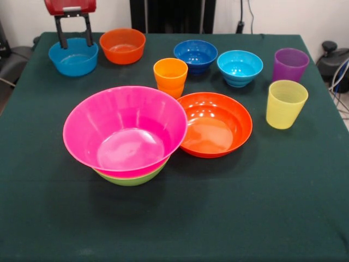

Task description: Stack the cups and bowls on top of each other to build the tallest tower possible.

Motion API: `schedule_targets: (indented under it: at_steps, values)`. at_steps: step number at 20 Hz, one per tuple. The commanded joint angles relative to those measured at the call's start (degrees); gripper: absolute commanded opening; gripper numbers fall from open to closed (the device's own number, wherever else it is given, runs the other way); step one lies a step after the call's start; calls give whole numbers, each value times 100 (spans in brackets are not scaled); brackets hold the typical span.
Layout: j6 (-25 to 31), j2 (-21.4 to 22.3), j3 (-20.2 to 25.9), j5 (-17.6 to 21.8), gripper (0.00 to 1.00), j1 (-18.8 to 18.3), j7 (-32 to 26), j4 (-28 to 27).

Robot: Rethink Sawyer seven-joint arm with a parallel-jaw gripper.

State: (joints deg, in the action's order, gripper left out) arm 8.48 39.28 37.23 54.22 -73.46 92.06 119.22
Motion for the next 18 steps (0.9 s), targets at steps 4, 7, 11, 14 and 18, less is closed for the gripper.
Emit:
schedule_targets:
  at_steps: [4,7,11,14,18]
  values:
    - [606,-311,236,466,100,20,-765,-246]
    - [692,-379,335,475,100,-154,-955,-298]
    - [793,-404,445,439,100,-252,-1075,-332]
    - [766,-482,437,510,100,-273,-1064,-377]
    - [751,-519,425,569,100,-246,-1021,-409]
